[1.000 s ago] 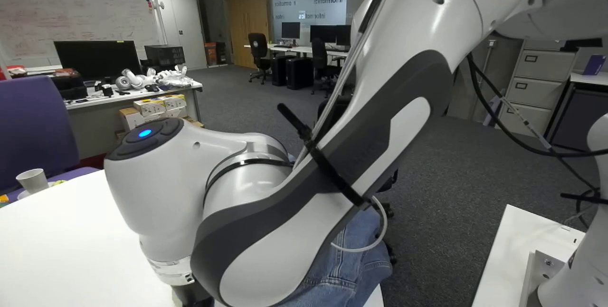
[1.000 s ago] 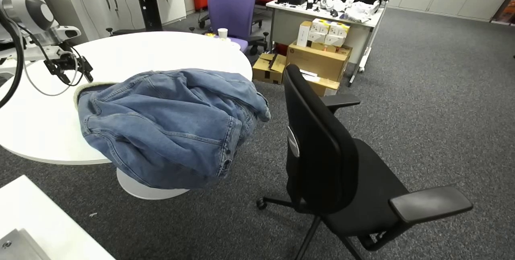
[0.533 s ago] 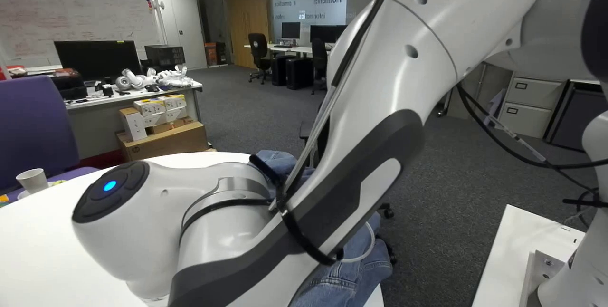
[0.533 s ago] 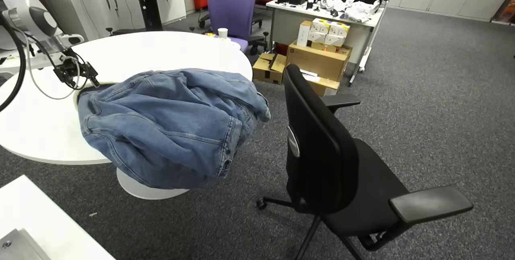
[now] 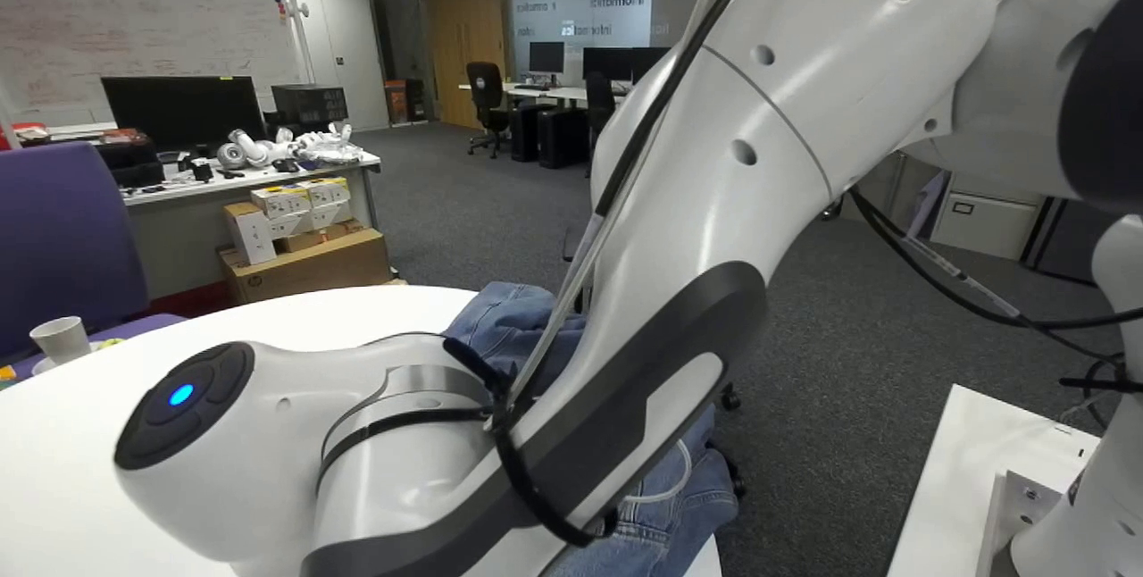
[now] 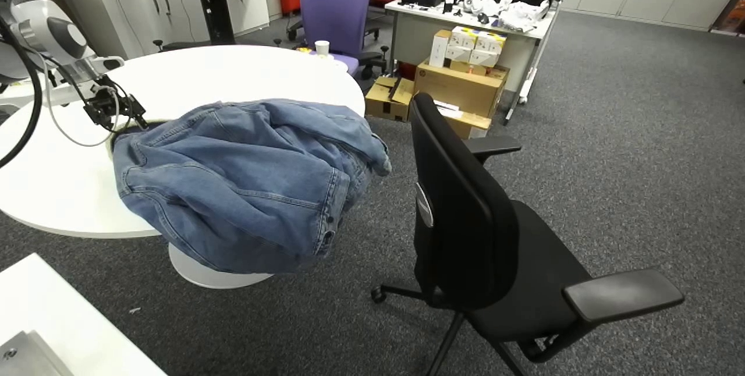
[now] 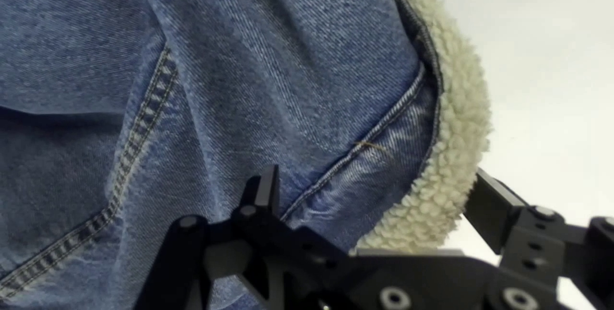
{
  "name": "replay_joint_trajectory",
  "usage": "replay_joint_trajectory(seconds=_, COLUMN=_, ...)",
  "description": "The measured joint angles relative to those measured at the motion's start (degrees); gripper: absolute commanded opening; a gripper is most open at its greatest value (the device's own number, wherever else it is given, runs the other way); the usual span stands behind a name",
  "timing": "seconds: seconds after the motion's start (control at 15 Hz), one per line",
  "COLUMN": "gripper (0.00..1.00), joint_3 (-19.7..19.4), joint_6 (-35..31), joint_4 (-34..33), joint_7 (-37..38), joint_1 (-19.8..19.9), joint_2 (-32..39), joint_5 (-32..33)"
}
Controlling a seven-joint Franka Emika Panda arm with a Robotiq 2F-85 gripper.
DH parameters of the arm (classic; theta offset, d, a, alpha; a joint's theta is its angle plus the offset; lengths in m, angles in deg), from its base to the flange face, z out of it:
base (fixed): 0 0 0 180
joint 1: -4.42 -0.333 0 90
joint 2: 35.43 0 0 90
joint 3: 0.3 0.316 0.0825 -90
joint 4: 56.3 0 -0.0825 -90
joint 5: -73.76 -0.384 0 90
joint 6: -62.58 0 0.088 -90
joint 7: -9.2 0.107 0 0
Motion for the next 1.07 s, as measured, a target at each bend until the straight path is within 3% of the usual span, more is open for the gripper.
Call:
replay_joint_trajectory(seconds=0.67, gripper=1.00, joint_3=-0.5, joint_6=3.0, joint_4=-2.1, joint_7=0.0, joint_1=-2.9, joint_2=0.3, joint_5=0.1)
replay_joint_trajectory(seconds=1.07, gripper=1.00, joint_3=-3.7, joint_6=3.1, joint_4=-2.1, joint_7=0.0, joint_1=-2.7, joint_2=2.4, joint_5=0.1)
